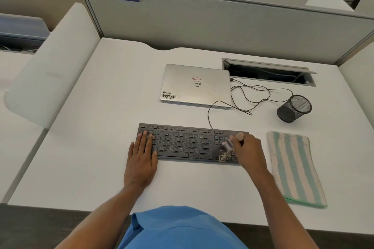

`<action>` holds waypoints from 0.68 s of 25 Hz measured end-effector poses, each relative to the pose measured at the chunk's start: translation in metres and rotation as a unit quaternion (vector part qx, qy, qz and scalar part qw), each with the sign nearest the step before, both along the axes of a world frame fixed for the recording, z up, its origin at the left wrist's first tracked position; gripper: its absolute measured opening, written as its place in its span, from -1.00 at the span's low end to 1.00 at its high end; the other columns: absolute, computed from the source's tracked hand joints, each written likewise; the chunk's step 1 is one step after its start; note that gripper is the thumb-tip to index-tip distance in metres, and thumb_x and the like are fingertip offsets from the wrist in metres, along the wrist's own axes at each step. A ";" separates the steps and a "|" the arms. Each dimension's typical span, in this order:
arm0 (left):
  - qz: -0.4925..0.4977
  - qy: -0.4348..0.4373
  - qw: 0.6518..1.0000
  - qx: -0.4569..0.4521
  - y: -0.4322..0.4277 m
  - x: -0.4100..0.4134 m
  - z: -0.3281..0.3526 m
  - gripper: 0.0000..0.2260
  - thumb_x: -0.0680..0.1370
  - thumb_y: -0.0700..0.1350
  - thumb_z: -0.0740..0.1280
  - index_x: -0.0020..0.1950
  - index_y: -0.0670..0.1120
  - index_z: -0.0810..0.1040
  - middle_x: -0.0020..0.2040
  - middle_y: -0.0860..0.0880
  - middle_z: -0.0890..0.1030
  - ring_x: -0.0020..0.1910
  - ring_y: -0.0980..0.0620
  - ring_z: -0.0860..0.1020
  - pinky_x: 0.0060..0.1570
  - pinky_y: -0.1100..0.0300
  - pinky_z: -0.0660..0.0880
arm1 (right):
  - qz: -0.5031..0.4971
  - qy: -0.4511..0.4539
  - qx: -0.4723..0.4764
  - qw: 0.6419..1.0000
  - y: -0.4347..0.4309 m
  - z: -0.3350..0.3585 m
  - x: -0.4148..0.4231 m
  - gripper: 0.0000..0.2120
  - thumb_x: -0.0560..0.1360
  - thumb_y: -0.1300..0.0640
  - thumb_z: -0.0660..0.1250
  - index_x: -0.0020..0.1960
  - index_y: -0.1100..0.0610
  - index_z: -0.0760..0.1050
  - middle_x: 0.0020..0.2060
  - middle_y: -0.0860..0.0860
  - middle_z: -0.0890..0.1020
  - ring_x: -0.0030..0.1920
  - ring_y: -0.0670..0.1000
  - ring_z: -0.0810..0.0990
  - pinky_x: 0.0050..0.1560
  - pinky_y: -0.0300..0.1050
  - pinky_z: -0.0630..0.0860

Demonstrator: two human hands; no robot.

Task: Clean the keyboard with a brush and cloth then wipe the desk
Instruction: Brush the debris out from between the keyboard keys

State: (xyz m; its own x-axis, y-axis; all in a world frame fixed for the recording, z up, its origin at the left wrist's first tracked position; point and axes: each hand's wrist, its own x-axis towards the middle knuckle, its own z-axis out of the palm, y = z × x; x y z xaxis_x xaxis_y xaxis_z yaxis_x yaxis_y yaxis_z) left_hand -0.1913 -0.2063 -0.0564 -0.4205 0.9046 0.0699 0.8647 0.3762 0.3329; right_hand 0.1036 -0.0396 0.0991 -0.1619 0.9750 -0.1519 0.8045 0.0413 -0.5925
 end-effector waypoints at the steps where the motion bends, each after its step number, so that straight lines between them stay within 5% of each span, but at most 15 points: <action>1: 0.000 0.000 1.000 0.000 0.000 0.000 0.000 -0.43 0.72 0.06 -0.01 0.73 -0.09 0.12 0.74 -0.03 0.07 0.72 0.03 -0.05 0.66 -0.13 0.06 | 0.010 -0.003 0.003 1.000 0.004 0.003 -0.003 -0.68 0.62 0.03 0.29 -0.26 0.16 0.52 -0.43 -0.02 0.56 -0.38 0.04 0.52 -0.35 -0.09 0.44; 6: 0.000 -0.004 1.000 0.000 0.000 0.002 0.002 -0.43 0.72 0.06 -0.01 0.73 -0.09 0.11 0.74 -0.02 0.06 0.72 0.04 -0.07 0.67 -0.11 0.02 | 0.113 0.051 -0.097 0.987 0.003 0.000 -0.026 -0.70 0.61 0.12 0.31 -0.29 0.01 0.59 -0.48 -0.21 0.58 -0.46 -0.23 0.48 -0.33 -0.19 0.41; 9: 0.002 0.001 1.000 0.000 0.000 0.002 0.002 -0.43 0.72 0.06 -0.01 0.73 -0.09 0.12 0.74 -0.03 0.07 0.72 0.03 -0.06 0.66 -0.10 0.02 | 0.103 0.038 -0.106 0.988 0.013 -0.008 -0.011 -0.78 0.61 0.16 0.32 -0.17 0.09 0.66 -0.42 -0.02 0.61 -0.46 -0.16 0.44 -0.33 -0.12 0.43; 13: 0.002 0.004 1.000 0.002 -0.001 0.002 0.001 -0.43 0.73 0.07 -0.02 0.72 -0.10 0.12 0.74 -0.03 0.07 0.72 0.03 -0.06 0.67 -0.09 0.00 | 0.054 0.006 -0.071 0.996 0.032 -0.009 0.023 -0.79 0.59 0.15 0.35 -0.20 0.06 0.65 -0.41 -0.09 0.63 -0.42 -0.17 0.54 -0.35 -0.23 0.45; 17: 0.003 0.002 1.000 0.005 0.000 0.002 0.001 -0.43 0.72 0.07 -0.02 0.72 -0.10 0.13 0.73 -0.04 0.09 0.72 0.02 -0.04 0.67 -0.09 0.01 | 0.014 0.012 0.011 1.000 0.043 -0.005 0.015 -0.70 0.62 0.05 0.28 -0.26 0.06 0.58 -0.41 -0.04 0.63 -0.33 0.01 0.63 -0.27 -0.09 0.53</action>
